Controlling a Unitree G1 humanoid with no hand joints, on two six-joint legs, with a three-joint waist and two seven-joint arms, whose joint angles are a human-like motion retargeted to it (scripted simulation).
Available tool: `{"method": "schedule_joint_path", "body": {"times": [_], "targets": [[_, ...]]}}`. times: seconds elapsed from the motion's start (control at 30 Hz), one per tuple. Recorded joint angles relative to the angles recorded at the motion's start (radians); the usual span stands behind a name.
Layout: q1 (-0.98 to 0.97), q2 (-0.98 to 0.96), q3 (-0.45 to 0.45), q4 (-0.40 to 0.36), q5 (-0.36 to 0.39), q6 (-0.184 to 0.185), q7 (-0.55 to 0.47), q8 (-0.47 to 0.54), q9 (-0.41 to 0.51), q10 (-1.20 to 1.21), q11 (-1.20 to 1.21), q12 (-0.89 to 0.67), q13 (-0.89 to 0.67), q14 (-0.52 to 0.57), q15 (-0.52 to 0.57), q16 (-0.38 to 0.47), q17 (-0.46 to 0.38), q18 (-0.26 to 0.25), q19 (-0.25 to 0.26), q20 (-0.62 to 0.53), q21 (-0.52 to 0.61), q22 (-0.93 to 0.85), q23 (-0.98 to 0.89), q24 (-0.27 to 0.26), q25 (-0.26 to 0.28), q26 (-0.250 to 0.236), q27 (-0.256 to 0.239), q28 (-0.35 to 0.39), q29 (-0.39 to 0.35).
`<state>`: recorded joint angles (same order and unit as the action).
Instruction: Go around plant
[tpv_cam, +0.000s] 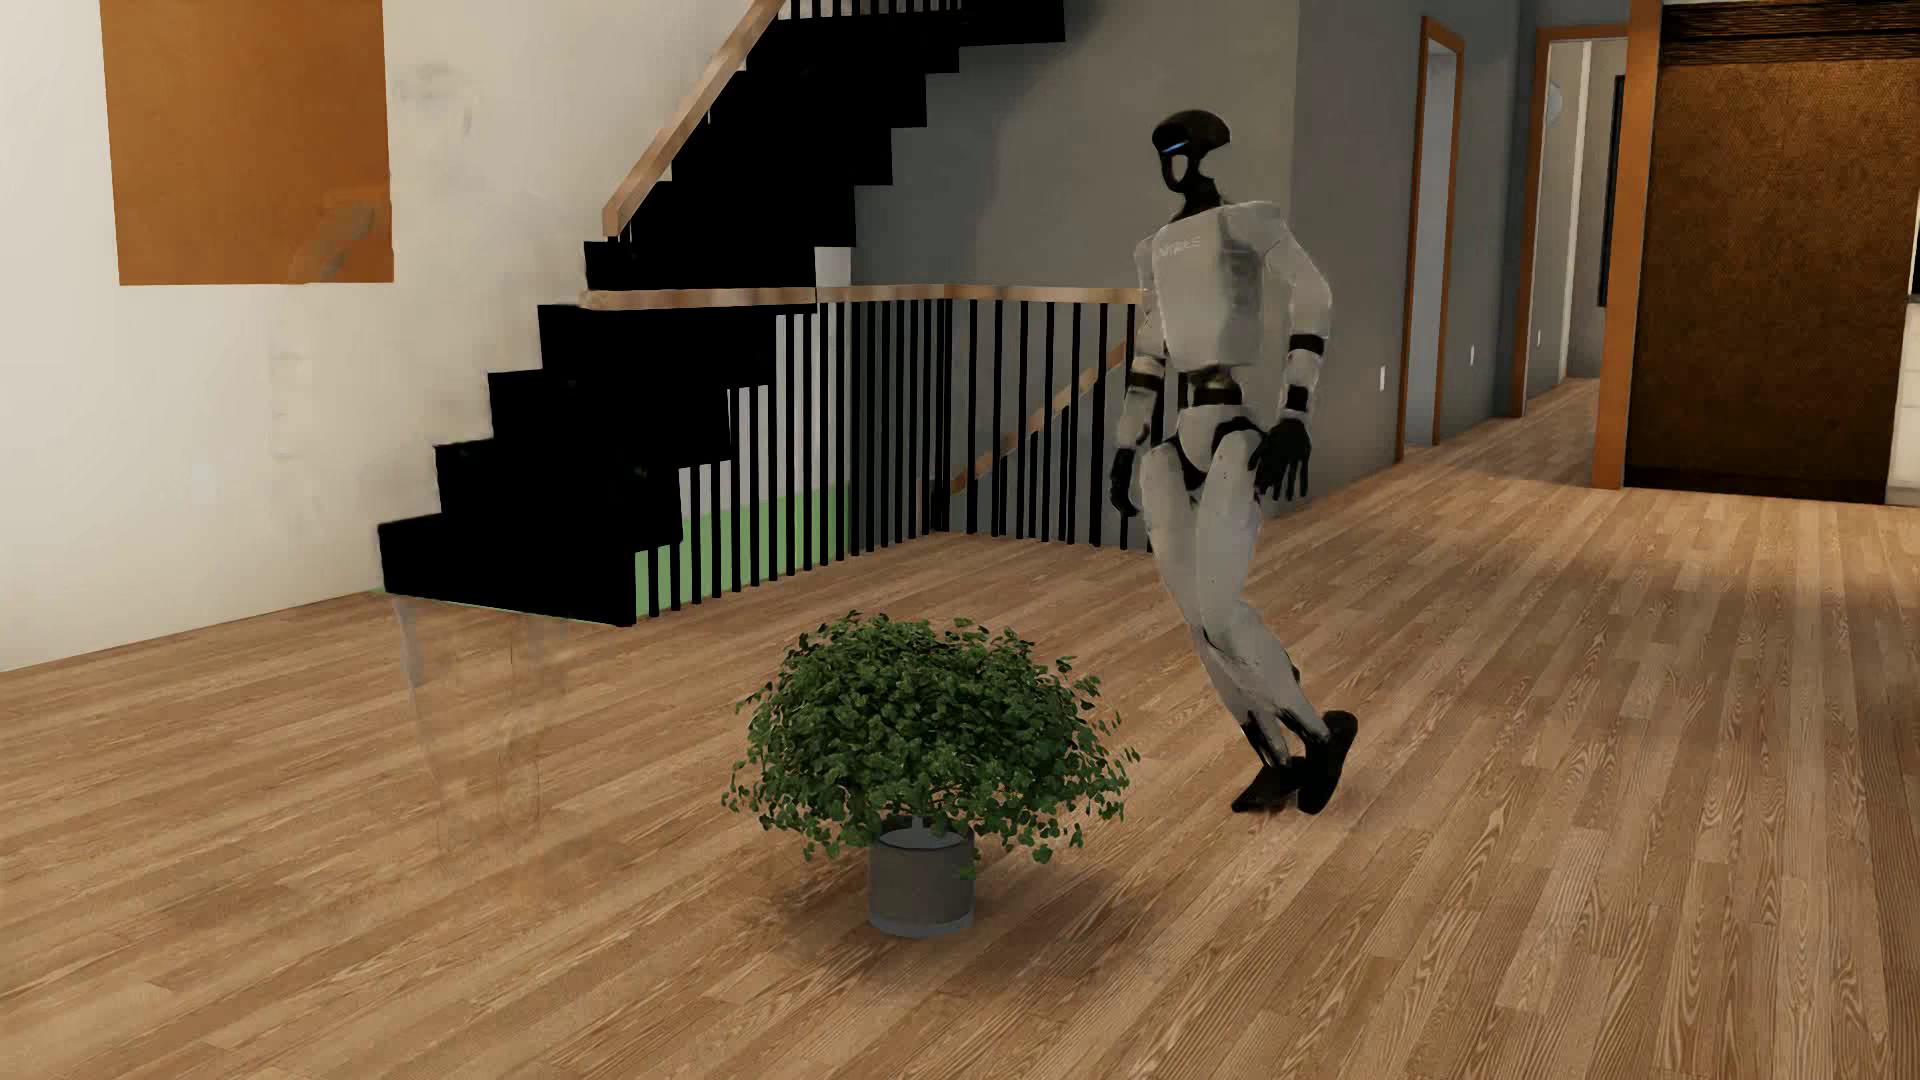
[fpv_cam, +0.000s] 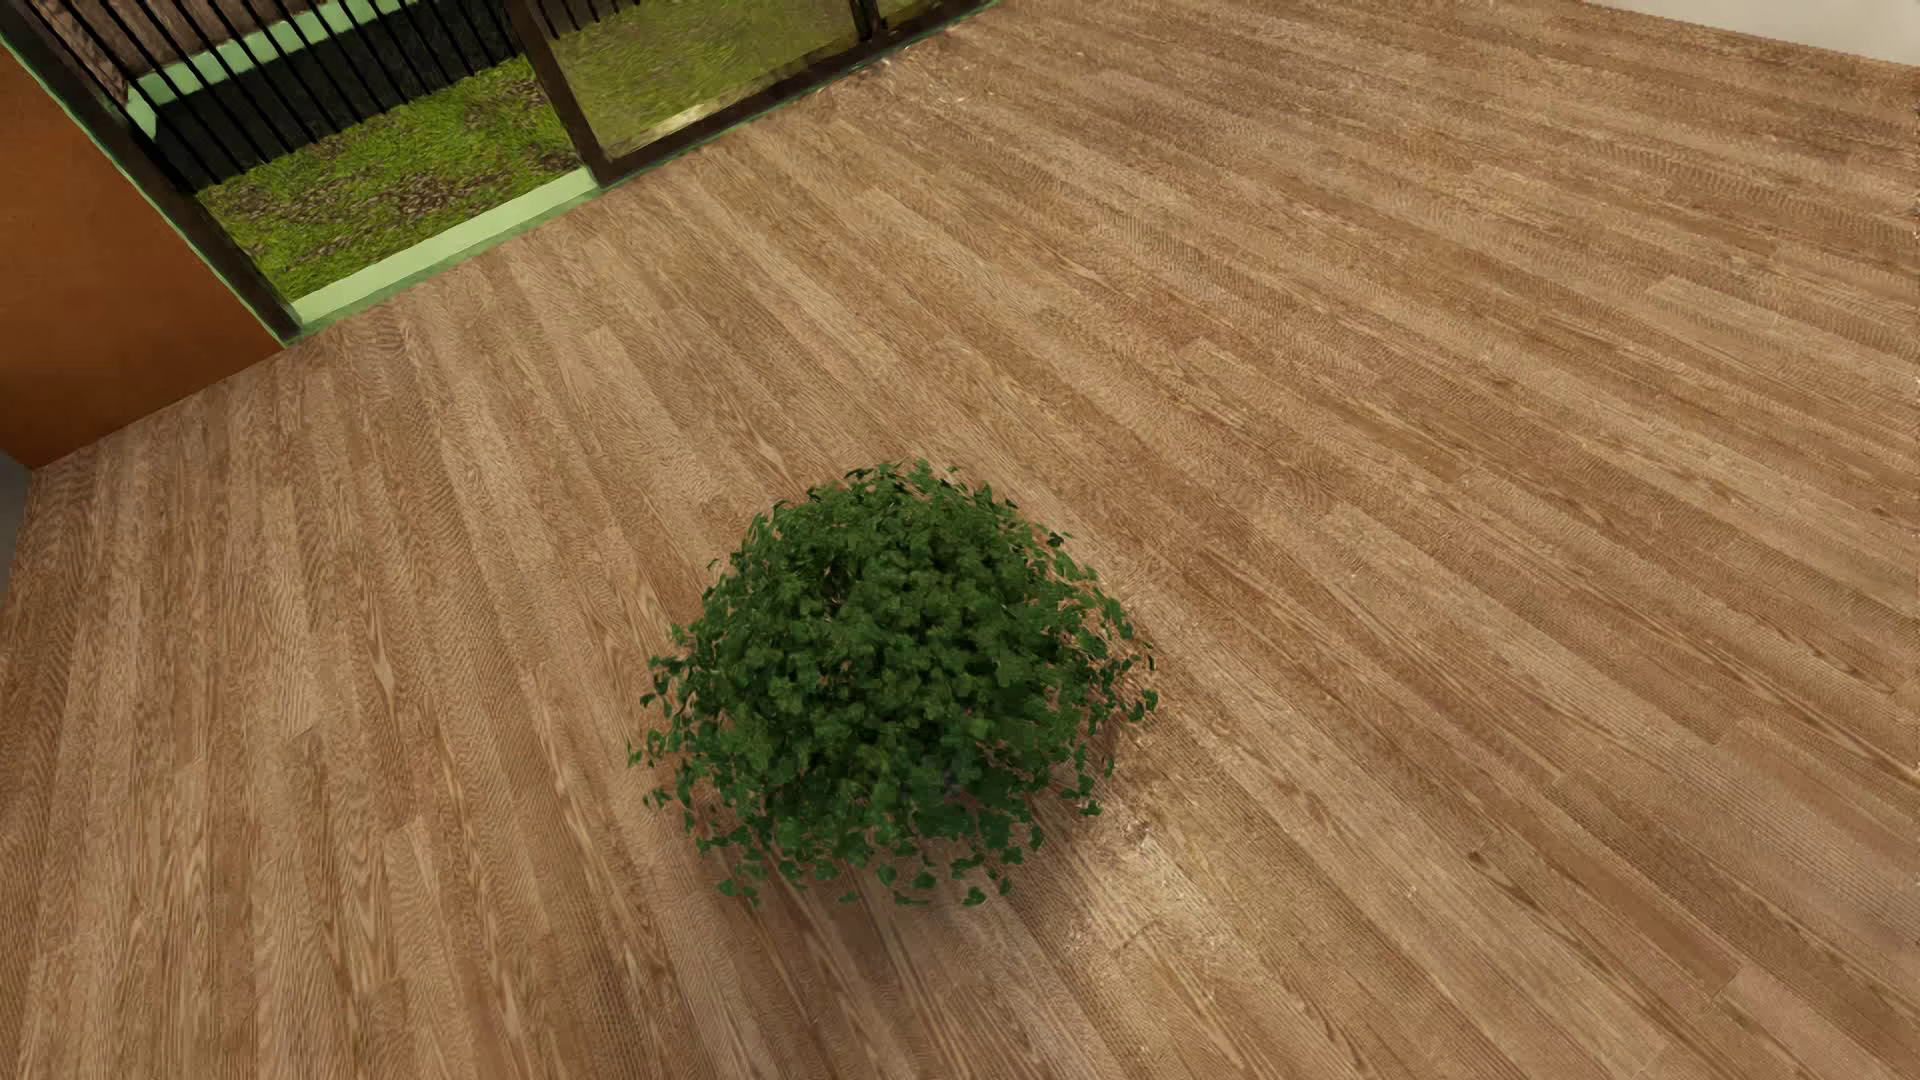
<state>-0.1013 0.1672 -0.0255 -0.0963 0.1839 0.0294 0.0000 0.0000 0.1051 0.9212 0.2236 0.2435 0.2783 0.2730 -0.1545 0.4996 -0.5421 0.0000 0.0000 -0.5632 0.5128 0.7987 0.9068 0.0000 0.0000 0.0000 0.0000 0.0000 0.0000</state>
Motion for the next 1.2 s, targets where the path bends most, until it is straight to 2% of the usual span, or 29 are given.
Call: {"method": "schedule_joint_path", "body": {"times": [0.03,0.1,0.13,0.23,0.27,0.3,0.33,0.37,0.4,0.43,0.47,0.5,0.53,0.57,0.6,0.67,0.7,0.73,0.8,0.83,0.87,0.9,0.97,1.0,1.03,1.1,1.17,1.2], "targets": [[-0.034,0.026,0.058,-0.023,-0.002,0.0,0.0,0.0,0.006,-0.074,0.013,0.012,-0.023,-0.057,-0.064,0.0,0.001,0.0,0.0,0.003,-0.014,0.008,-0.046,0.0,0.0,0.0,0.0,0.0,0.0],[-0.111,0.073,0.145,-0.057,-0.017,0.006,0.0,0.0,0.027,-0.23,0.031,0.017,-0.087,-0.229,-0.107,-0.005,0.008,0.0,0.0,-0.038,-0.002,0.041,-0.07,0.0,0.0,0.0,0.0,0.0,0.0],[-0.15,0.101,0.171,-0.076,-0.025,0.005,0.0,0.0,0.039,-0.308,0.036,0.018,-0.108,-0.276,-0.116,-0.004,0.017,0.0,0.0,-0.068,0.005,0.057,-0.064,0.0,0.0,0.0,0.0,0.0,0.0],[-0.238,0.155,0.177,-0.123,-0.055,0.002,0.0,0.0,0.041,-0.577,0.071,0.015,-0.105,-0.306,-0.125,-0.016,0.024,0.0,0.0,-0.13,0.036,0.105,-0.051,0.0,0.0,0.0,0.0,0.0,0.0],[-0.245,0.172,0.16,-0.141,-0.056,0.009,0.0,0.0,0.034,-0.585,0.092,0.011,-0.088,-0.436,-0.13,-0.024,0.021,0.0,0.0,-0.148,0.045,0.125,-0.029,0.0,0.0,0.0,0.0,0.0,0.0],[-0.236,0.19,0.148,-0.151,-0.054,0.016,0.0,0.0,0.023,-0.601,0.088,0.012,-0.066,-0.537,0.009,-0.028,0.019,0.0,0.0,-0.159,0.059,0.136,0.005,0.0,0.0,0.0,0.0,0.0,0.0],[-0.219,0.194,0.138,-0.153,-0.057,0.016,0.0,0.0,0.002,-0.624,0.119,0.022,-0.04,-0.371,0.175,-0.027,0.021,0.0,0.0,-0.151,0.073,0.138,0.044,0.0,0.0,0.0,0.0,0.0,0.0],[-0.241,0.158,0.119,-0.159,-0.066,0.0,0.0,0.0,-0.031,-0.568,0.181,0.03,-0.018,-0.163,0.302,-0.027,0.028,0.0,0.0,-0.144,0.092,0.143,0.09,0.0,0.0,0.0,0.0,0.0,0.0],[-0.253,0.109,0.102,-0.154,-0.092,-0.021,0.0,0.0,-0.049,-0.509,0.285,0.024,0.007,-0.125,0.488,-0.023,0.037,0.0,0.0,-0.155,0.106,0.158,0.132,0.0,0.0,0.0,0.0,0.0,0.0],[-0.219,0.041,0.075,-0.152,-0.132,-0.043,0.0,0.0,-0.054,-0.501,0.429,0.013,0.028,-0.148,0.671,-0.014,0.047,0.0,0.0,-0.154,0.119,0.163,0.163,0.0,0.0,0.0,0.0,0.0,0.0],[-0.146,-0.049,0.061,-0.183,-0.174,-0.063,0.0,0.0,-0.036,-0.505,0.607,-0.003,0.048,-0.141,0.702,-0.009,0.04,0.0,0.0,-0.129,0.16,0.162,0.143,0.0,0.0,0.0,0.0,0.0,0.0],[-0.102,-0.18,0.059,-0.179,-0.189,-0.069,0.0,0.0,-0.034,-0.518,0.804,-0.022,0.05,-0.149,0.615,-0.01,0.034,0.0,0.0,-0.097,0.168,0.141,0.133,0.0,0.0,0.0,0.0,0.0,0.0],[-0.07,-0.312,0.047,-0.169,-0.198,-0.072,0.0,0.0,-0.043,-0.535,0.972,-0.035,0.048,-0.188,0.331,-0.012,0.031,0.0,0.0,-0.054,0.152,0.108,0.119,0.0,0.0,0.0,0.0,0.0,0.0],[-0.036,-0.42,0.021,-0.159,-0.205,-0.068,0.0,0.0,-0.054,-0.552,1.065,-0.042,0.048,-0.234,0.112,-0.012,0.032,0.0,0.0,-0.008,0.116,0.069,0.097,0.0,0.0,0.0,0.0,0.0,0.0],[-0.016,-0.515,-0.012,-0.162,-0.221,-0.067,0.0,0.0,-0.071,-0.553,1.073,-0.049,0.052,-0.27,0.025,-0.01,0.035,0.0,0.0,0.029,0.066,0.028,0.066,0.0,0.0,0.0,0.0,0.0,0.0],[0.048,-0.65,-0.048,-0.167,-0.22,-0.053,0.0,0.0,-0.098,-0.58,0.875,-0.07,0.059,-0.334,0.059,-0.015,0.046,0.0,0.0,0.075,-0.03,-0.041,-0.004,0.0,0.0,0.0,0.0,0.0,0.0],[0.091,-0.678,-0.065,-0.17,-0.219,-0.042,0.0,0.0,-0.105,-0.607,0.71,-0.076,0.058,-0.521,0.101,-0.019,0.052,0.0,0.0,0.089,-0.051,-0.067,-0.027,0.0,0.0,0.0,0.0,0.0,0.0],[0.142,-0.671,-0.079,-0.17,-0.213,-0.03,0.0,0.0,-0.107,-0.641,0.513,-0.077,0.053,-0.597,0.146,-0.021,0.057,0.0,0.0,0.096,-0.052,-0.082,-0.038,0.0,0.0,0.0,0.0,0.0,0.0],[0.212,-0.608,-0.11,-0.145,-0.184,0.0,0.0,0.0,-0.108,-0.647,0.179,-0.073,0.041,-0.643,0.143,-0.027,0.064,0.0,0.0,0.079,-0.027,-0.068,-0.031,0.0,0.0,0.0,0.0,0.0,0.0],[0.233,-0.588,-0.12,-0.13,-0.18,0.014,0.0,0.0,-0.107,-0.634,0.031,-0.073,0.039,-0.65,0.208,-0.032,0.066,0.0,0.0,0.056,-0.011,-0.04,-0.021,0.0,0.0,0.0,0.0,0.0,0.0],[0.256,-0.592,-0.124,-0.125,-0.181,0.016,0.0,0.0,-0.111,-0.569,0.035,-0.069,0.034,-0.584,0.238,-0.035,0.068,0.0,0.0,0.03,0.011,-0.005,-0.002,0.0,0.0,0.0,0.0,0.0,0.0],[0.257,-0.604,-0.125,-0.118,-0.18,0.019,0.0,0.0,-0.124,-0.535,0.166,-0.062,0.025,-0.522,0.213,-0.04,0.072,0.0,0.0,0.003,0.045,0.045,0.025,0.0,0.0,0.0,0.0,0.0,0.0],[0.193,-0.577,-0.116,-0.063,-0.162,0.035,0.0,0.0,-0.138,-0.376,0.24,-0.046,0.014,-0.219,0.179,-0.058,0.068,0.0,0.0,-0.097,0.128,0.175,0.084,0.0,0.0,0.0,0.0,0.0,0.0],[0.135,-0.5,-0.114,-0.031,-0.152,0.023,0.0,0.0,-0.124,-0.231,0.23,-0.024,0.024,-0.079,0.137,-0.051,0.06,0.0,0.0,-0.132,0.133,0.201,0.08,0.0,0.0,0.0,0.0,0.0,0.0],[0.1,-0.37,-0.11,-0.013,-0.141,0.014,0.0,0.0,-0.078,-0.068,0.208,0.003,0.048,0.007,0.085,-0.034,0.043,0.0,0.0,-0.147,0.137,0.19,0.047,0.0,0.0,0.0,0.0,0.0,0.0],[0.015,-0.159,-0.044,0.008,-0.115,-0.003,0.0,0.0,-0.009,0.123,0.159,0.025,0.067,0.092,0.007,-0.021,0.016,0.0,0.0,-0.139,0.134,0.163,0.031,0.0,0.0,0.0,0.0,0.0,0.0],[-0.058,-0.001,0.043,-0.016,-0.12,-0.039,0.0,0.0,0.024,0.026,0.057,0.043,0.065,0.073,0.126,-0.013,0.0,0.0,0.0,-0.089,0.111,0.115,0.051,0.0,0.0,0.0,0.0,0.0,0.0],[-0.091,0.06,0.074,-0.035,-0.119,-0.053,0.0,0.0,0.03,-0.107,0.04,0.05,0.06,0.044,0.068,-0.005,-0.008,0.0,0.0,-0.062,0.092,0.083,0.047,0.0,0.0,0.0,0.0,0.0,0.0]]}}
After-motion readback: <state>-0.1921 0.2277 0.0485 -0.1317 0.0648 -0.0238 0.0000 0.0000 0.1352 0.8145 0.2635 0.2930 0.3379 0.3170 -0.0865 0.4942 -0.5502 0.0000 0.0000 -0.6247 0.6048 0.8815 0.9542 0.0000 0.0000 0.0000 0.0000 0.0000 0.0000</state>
